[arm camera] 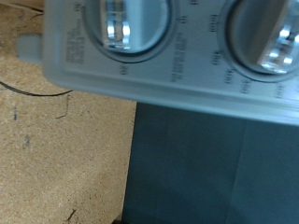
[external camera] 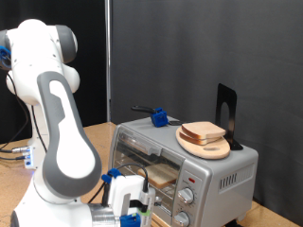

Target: Make a piece of toast with the oven

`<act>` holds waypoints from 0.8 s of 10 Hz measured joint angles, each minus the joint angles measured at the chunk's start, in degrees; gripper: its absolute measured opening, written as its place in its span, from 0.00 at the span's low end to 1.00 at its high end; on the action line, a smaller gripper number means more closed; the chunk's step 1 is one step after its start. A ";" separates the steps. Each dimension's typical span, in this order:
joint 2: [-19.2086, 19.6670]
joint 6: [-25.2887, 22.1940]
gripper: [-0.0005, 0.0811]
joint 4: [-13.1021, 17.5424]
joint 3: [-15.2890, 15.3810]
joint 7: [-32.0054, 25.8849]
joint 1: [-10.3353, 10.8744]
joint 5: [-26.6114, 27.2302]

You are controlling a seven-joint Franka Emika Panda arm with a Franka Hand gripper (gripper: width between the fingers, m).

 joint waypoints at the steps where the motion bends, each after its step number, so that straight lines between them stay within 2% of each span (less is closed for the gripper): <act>1: 1.07 0.00 0.84 1.15 0.00 -0.20 0.32 -0.22; 4: 2.99 0.00 0.84 3.09 0.49 -0.23 1.09 -0.19; 8: 3.62 0.12 0.84 3.29 0.72 -0.23 1.90 -0.10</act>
